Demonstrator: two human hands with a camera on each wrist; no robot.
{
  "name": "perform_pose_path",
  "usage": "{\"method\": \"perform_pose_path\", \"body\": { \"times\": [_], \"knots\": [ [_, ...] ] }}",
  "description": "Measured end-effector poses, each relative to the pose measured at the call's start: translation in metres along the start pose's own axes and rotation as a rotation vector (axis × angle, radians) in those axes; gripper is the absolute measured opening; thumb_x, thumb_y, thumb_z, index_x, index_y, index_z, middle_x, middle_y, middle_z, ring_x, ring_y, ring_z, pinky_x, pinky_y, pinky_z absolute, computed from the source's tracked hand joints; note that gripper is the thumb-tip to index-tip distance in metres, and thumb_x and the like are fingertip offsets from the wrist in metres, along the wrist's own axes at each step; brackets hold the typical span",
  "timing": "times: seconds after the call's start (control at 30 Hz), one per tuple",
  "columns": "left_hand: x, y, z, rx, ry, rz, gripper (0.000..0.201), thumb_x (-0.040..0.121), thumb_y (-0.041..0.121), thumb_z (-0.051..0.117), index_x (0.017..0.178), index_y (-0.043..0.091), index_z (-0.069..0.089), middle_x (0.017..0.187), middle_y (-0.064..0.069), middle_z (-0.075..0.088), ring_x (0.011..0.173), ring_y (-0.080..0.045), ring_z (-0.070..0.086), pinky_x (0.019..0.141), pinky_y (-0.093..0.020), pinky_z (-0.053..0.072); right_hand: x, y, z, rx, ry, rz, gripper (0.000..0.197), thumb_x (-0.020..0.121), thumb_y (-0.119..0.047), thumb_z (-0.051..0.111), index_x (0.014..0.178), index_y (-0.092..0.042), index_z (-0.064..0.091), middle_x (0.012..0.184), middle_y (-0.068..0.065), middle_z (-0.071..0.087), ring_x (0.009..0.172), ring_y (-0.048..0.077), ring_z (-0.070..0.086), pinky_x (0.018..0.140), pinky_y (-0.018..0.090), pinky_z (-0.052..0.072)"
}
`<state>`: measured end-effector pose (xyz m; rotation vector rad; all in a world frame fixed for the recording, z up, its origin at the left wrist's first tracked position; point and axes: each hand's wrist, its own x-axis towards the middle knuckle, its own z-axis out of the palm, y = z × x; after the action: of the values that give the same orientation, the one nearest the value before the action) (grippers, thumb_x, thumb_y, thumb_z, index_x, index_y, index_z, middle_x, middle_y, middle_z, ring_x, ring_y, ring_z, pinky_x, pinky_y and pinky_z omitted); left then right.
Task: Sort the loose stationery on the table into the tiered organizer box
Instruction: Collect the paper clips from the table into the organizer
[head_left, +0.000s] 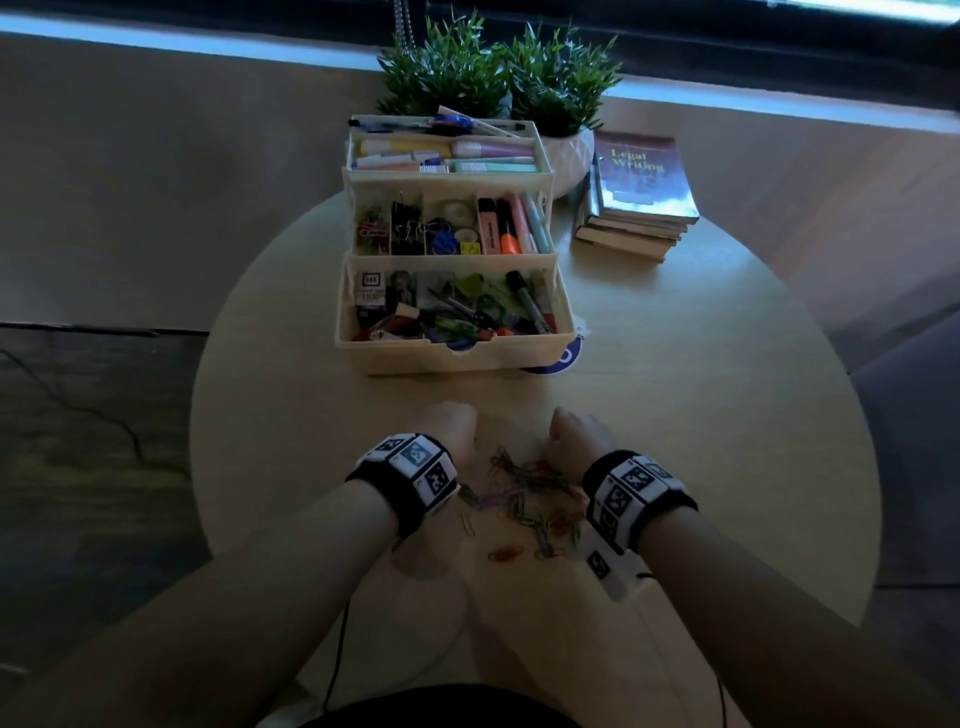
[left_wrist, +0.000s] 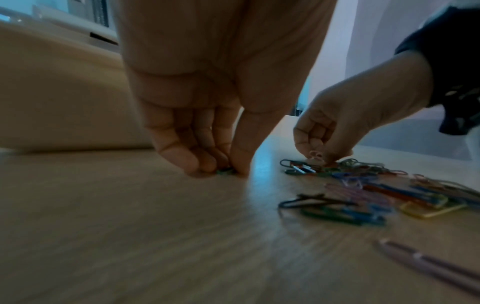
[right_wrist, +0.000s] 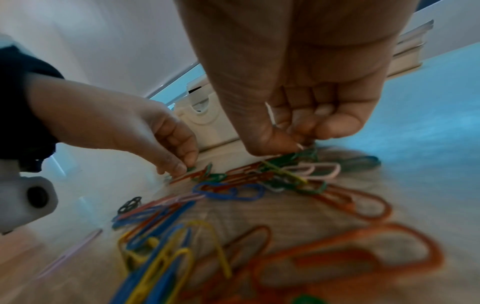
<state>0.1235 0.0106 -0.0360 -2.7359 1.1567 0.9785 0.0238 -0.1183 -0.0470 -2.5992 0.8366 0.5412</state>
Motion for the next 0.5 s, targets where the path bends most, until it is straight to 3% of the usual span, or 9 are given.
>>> {"method": "perform_pose_path", "body": {
  "times": [0.13,0.23,0.3,0.4,0.5],
  "knots": [
    [-0.003,0.001,0.002,-0.043,-0.054,-0.052,0.021,0.095,0.012,0.047,0.11,0.001,0.057,0.118,-0.017,0.059,0.107,-0.031,0.058,0.084,-0.033,0.046,-0.002,0.012,-0.001,0.104,-0.039,0.049,0.025,0.088,-0.016,0.052,0.064,-0.014,0.043,0.067,0.003,0.047,0.066,0.021,0.046,0.059,0.027,0.038],
    [-0.008,-0.003,0.007,-0.062,-0.08,-0.039,0.022,0.095,0.013,0.047,0.11,0.001,0.056,0.118,-0.016,0.057,0.107,-0.03,0.056,0.085,-0.034,0.046,-0.011,0.038,-0.002,0.738,0.068,0.158,0.018,0.083,-0.006,0.056,0.067,-0.012,0.053,0.067,0.006,0.059,0.063,0.02,0.056,0.061,0.029,0.049],
    [-0.008,-0.007,0.012,-0.149,-0.028,-0.035,0.019,0.093,0.012,0.048,0.107,0.002,0.057,0.116,-0.016,0.057,0.105,-0.029,0.056,0.084,-0.033,0.045,-0.023,0.05,-0.004,1.268,0.099,0.207,0.019,0.083,0.007,0.051,0.072,-0.007,0.054,0.06,0.009,0.061,0.052,0.018,0.059,0.05,0.022,0.051],
    [-0.012,-0.01,0.019,-0.499,0.132,-0.035,0.016,0.09,0.007,0.053,0.104,0.0,0.059,0.103,-0.014,0.06,0.093,-0.026,0.056,0.078,-0.031,0.045,-0.04,0.062,-0.007,1.683,0.05,0.243,0.024,0.085,0.01,0.04,0.074,-0.008,0.052,0.054,0.005,0.057,0.044,0.012,0.054,0.043,0.019,0.047],
    [-0.021,0.0,0.018,-1.011,0.159,-0.053,0.016,0.09,-0.005,0.048,0.102,0.003,0.053,0.083,-0.007,0.053,0.069,-0.018,0.052,0.061,-0.025,0.043,-0.043,0.067,-0.006,1.729,-0.045,0.323,0.026,0.083,0.0,0.031,0.065,-0.012,0.045,0.059,0.003,0.038,0.043,0.012,0.038,0.042,0.019,0.035]
  ]
}}
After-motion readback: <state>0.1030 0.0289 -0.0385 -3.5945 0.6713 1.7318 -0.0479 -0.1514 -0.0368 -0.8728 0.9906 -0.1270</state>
